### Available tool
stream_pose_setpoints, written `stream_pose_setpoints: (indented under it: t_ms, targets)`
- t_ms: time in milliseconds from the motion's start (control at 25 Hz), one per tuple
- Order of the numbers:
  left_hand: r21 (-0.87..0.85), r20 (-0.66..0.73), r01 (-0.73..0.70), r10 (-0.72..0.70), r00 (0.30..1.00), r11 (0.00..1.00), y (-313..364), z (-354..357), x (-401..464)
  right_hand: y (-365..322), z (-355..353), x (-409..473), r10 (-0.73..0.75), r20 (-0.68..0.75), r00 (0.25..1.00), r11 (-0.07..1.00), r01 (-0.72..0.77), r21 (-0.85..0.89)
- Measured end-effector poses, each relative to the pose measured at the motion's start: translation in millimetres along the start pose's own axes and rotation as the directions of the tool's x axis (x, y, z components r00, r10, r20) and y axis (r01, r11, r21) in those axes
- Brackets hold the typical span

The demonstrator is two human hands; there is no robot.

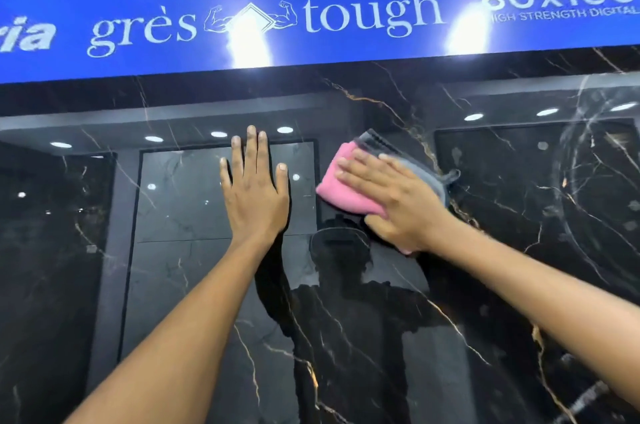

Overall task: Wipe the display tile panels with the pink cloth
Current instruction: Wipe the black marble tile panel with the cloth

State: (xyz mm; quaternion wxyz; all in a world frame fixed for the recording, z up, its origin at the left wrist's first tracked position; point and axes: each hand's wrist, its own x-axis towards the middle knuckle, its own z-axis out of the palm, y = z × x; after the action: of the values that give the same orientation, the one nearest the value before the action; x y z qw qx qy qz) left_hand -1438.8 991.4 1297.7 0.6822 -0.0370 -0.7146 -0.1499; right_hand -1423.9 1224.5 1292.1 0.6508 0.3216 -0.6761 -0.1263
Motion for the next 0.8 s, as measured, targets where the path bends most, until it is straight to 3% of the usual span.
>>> stream_pose_setpoints:
  t_ms: [40, 80, 120, 160, 200, 240, 280, 320, 360, 400, 440, 480, 520, 600, 640, 680, 720, 800]
  targets:
    - [-0.001, 0.006, 0.000, 0.000, 1.000, 1.000, 1, 0, 0, 23, -9, 5, 0.039, -0.036, 0.999, 0.999, -0.039, -0.008]
    - [-0.002, 0.008, 0.001, -0.001, 1.000, 1.000, 1, 0, 0, 47, -21, 14, 0.246, -0.094, 0.965, 0.969, -0.245, 0.017]
    - [-0.003, 0.007, 0.003, -0.003, 1.000, 1.000, 1, 0, 0, 69, -35, 25, 0.521, -0.137, 0.842, 0.853, -0.515, 0.078]
    - [-0.004, 0.005, 0.006, -0.006, 1.000, 1.000, 1, 0, 0, 87, -48, 38, 0.755, -0.158, 0.637, 0.656, -0.741, 0.144]
    - [-0.004, 0.005, 0.007, -0.007, 1.000, 1.000, 0, 0, 0, 94, -55, 51, 0.887, -0.135, 0.442, 0.460, -0.872, 0.165]
    - [-0.007, 0.004, 0.006, -0.006, 1.000, 1.000, 0, 0, -1, 88, -57, 67, 0.930, -0.117, 0.347, 0.361, -0.922, 0.138]
    - [-0.012, 0.003, 0.006, -0.006, 1.000, 1.000, 0, 0, -1, 77, -53, 83, 0.903, -0.104, 0.416, 0.426, -0.897, 0.114]
    - [-0.019, -0.002, 0.007, -0.007, 1.000, 1.000, -1, 0, -1, 62, -47, 96, 0.786, -0.072, 0.614, 0.618, -0.780, 0.098]
    - [-0.026, -0.008, 0.007, -0.007, 1.000, 1.000, -1, 0, -1, 47, -40, 103, 0.575, 0.007, 0.818, 0.816, -0.573, 0.075]
    - [-0.030, -0.016, 0.005, -0.005, 1.000, 1.000, -1, 0, -1, 44, -33, 102, 0.346, 0.110, 0.932, 0.933, -0.354, 0.060]
    - [-0.031, -0.024, 0.000, 0.000, 1.000, 1.000, -1, 0, 0, 49, -34, 100, 0.197, 0.165, 0.966, 0.977, -0.207, 0.042]
    - [-0.034, -0.031, -0.002, 0.001, 1.000, 0.999, -1, 1, 0, 68, -38, 96, 0.187, 0.180, 0.966, 0.981, -0.192, 0.009]
    - [-0.035, -0.035, 0.001, -0.002, 0.999, 0.999, 0, 1, 1, 89, -43, 91, 0.304, 0.125, 0.944, 0.952, -0.306, -0.006]
    - [-0.035, -0.040, 0.002, -0.004, 0.999, 0.999, 1, 2, 1, 120, -52, 74, 0.657, -0.054, 0.752, 0.754, -0.654, 0.060]
    - [-0.039, -0.039, 0.000, -0.001, 0.999, 0.999, 2, 2, 1, 118, -52, 64, 0.739, -0.119, 0.663, 0.673, -0.734, 0.092]
    - [-0.042, -0.033, -0.001, 0.000, 0.999, 0.999, 2, 2, 1, 104, -47, 55, 0.740, -0.147, 0.657, 0.671, -0.735, 0.098]
    - [-0.045, -0.025, 0.004, -0.005, 1.000, 0.999, 1, 2, 2, 82, -39, 43, 0.673, -0.153, 0.724, 0.739, -0.663, 0.115]
    - [-0.067, -0.019, 0.042, -0.043, 0.999, 0.997, 4, 2, 0, 20, -15, 4, 0.304, -0.090, 0.948, 0.948, -0.291, 0.129]
